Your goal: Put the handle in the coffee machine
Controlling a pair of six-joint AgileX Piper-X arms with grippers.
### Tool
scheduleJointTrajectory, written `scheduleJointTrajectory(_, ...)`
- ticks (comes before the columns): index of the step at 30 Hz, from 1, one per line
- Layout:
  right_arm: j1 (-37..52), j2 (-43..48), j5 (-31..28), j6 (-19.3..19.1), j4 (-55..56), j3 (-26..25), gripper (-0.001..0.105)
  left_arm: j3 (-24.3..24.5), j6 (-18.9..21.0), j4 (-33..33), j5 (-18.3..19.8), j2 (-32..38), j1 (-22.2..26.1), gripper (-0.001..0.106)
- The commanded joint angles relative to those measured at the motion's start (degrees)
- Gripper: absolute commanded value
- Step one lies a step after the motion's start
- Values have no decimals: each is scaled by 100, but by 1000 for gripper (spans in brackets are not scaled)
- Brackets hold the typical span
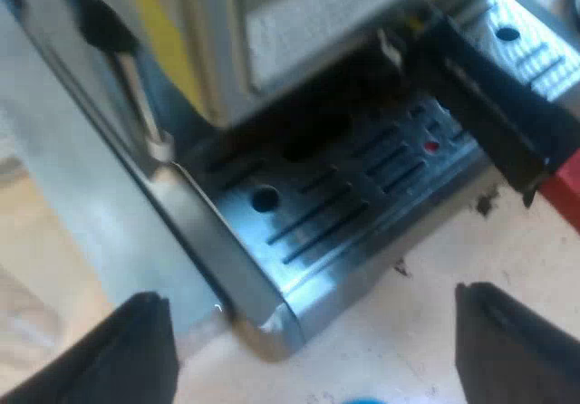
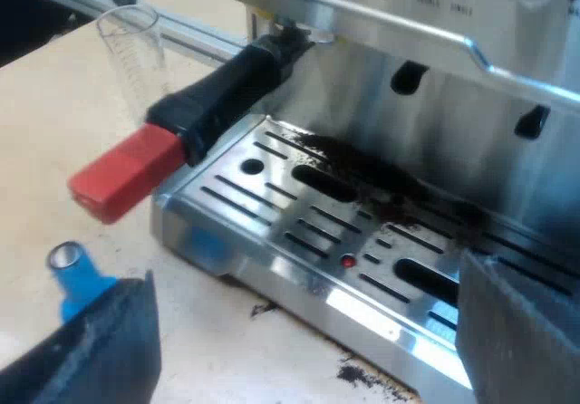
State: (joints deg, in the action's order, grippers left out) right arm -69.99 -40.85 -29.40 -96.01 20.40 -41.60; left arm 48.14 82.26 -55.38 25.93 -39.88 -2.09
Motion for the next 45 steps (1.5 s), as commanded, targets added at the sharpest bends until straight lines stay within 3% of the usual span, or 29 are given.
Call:
scheduleJointTrajectory(1, 214, 52, 487, -17, 540, -405, 70, 339, -25, 2, 29, 202, 79, 69)
scheduleJointTrajectory(9, 1912, 52, 1363, 188, 1881, -1375, 70, 1248, 78, 36, 29, 250, 77, 69)
scheduleJointTrajectory(11, 2579, 52, 1618, 188, 2320, -1591, 70, 1414, 336, 43, 29, 289, 77, 69)
scheduleJointTrajectory(17, 4315, 164, 2262, 188, 3190, -1688, 70, 1507, 533, -4, 2, 621, 77, 69)
scheduleJointTrajectory(21, 5279, 284, 2330, 103, 3613, -1690, 70, 1507, 533, -64, -13, 988, 77, 69)
scheduleJointTrajectory(26, 6315, 673, 2424, -377, 3733, -1690, 70, 1507, 533, -411, -237, 1514, 77, 69)
scheduleJointTrajectory(36, 6703, 2143, 2409, -481, 3917, -1676, 70, 1454, 492, -916, -413, 2824, 77, 69)
scheduleJointTrajectory(40, 6703, 2840, 2409, -704, 4299, -1675, 70, 1140, 384, -1292, -762, 3633, 77, 69)
scheduleJointTrajectory(45, 6703, 3688, 2409, -823, 4888, -1618, 70, 723, 305, -1725, -854, 4553, 77, 69)
